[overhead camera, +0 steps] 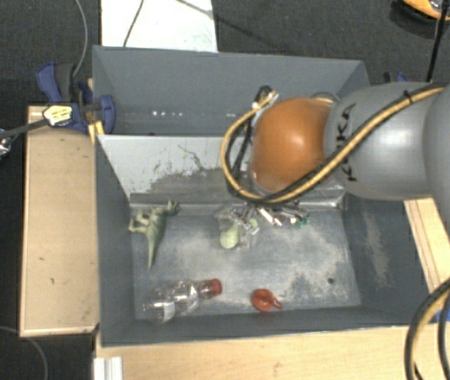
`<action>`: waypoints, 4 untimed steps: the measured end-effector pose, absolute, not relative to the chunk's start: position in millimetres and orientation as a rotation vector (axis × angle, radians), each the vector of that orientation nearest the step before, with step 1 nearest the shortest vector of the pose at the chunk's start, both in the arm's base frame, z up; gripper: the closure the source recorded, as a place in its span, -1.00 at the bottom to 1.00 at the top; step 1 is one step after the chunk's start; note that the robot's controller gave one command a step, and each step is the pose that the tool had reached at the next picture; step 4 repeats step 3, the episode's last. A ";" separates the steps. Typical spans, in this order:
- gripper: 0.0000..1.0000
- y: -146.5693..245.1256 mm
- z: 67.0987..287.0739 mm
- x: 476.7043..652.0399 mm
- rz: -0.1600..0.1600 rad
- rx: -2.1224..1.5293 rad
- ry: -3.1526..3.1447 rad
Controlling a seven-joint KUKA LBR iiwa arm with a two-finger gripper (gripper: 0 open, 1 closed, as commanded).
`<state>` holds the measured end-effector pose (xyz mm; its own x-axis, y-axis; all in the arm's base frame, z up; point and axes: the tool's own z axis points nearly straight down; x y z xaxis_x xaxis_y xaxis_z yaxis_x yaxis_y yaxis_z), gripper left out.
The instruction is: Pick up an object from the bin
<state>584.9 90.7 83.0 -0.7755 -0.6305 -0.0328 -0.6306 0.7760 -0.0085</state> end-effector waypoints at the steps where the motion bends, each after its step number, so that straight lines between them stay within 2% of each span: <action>1: 1.00 97.1 168.2 582.5 0.004 -1.103 2.912; 4: 1.00 97.0 168.2 582.4 0.005 -1.089 2.919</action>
Offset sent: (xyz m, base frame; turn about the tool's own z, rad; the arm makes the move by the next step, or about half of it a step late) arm 0.0000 0.0000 0.0000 0.0000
